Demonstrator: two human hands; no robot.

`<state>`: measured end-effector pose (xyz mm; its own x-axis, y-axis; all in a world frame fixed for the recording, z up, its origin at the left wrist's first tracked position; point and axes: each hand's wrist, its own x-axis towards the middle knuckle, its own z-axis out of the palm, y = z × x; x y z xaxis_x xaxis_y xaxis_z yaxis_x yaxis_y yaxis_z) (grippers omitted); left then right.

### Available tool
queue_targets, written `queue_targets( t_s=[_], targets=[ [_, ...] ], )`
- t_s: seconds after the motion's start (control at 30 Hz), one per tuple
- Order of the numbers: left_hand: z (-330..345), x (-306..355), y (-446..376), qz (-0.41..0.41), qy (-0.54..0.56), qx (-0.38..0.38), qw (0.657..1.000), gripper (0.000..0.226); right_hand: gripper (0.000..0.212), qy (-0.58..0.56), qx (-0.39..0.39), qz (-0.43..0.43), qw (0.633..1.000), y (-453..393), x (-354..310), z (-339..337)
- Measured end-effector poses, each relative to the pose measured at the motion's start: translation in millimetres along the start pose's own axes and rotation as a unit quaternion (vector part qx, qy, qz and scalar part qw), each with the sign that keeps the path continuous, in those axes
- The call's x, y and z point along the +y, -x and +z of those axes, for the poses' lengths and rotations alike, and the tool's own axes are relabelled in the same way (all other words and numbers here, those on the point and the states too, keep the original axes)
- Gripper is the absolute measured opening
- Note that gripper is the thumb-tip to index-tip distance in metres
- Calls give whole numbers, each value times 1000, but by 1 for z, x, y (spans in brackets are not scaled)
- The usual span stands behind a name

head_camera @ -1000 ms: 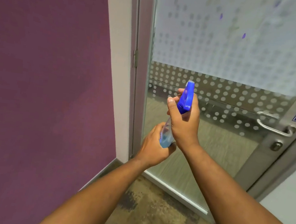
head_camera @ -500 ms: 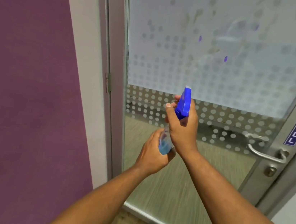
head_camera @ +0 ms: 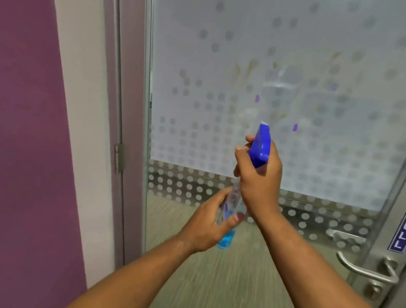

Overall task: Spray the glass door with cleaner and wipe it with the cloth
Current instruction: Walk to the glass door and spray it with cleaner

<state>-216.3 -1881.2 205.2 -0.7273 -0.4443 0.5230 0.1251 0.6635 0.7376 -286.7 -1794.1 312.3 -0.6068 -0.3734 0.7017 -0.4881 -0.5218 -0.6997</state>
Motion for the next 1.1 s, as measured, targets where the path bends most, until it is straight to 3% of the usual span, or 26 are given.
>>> queue_targets(
  t_s=[0.13,0.3,0.43,0.57,0.77,0.9,1.1],
  targets=[
    [-24,1,-30,-3,-2,51,999,74,19,-1,50,24,998,-38,-14,2],
    [-54,19,-70,54,-80,127,987,57,18,51,82,9,995,-72,-30,9],
    [-67,34,-89,65,-124,64,988,58,17,68,94,1,993,-90,-38,19],
    [-63,35,-97,34,-145,-48,988,89,9,74,107,-3,992,-107,-44,28],
    [-66,24,-103,33,-176,12,984,67,5,97,122,-19,988,-129,-51,30],
    [-82,12,-114,89,-292,86,948,54,9,111,146,-21,983,-140,-51,22],
    [-85,14,-126,117,-402,82,904,59,4,123,148,-36,981,-152,-49,17]
  ],
)
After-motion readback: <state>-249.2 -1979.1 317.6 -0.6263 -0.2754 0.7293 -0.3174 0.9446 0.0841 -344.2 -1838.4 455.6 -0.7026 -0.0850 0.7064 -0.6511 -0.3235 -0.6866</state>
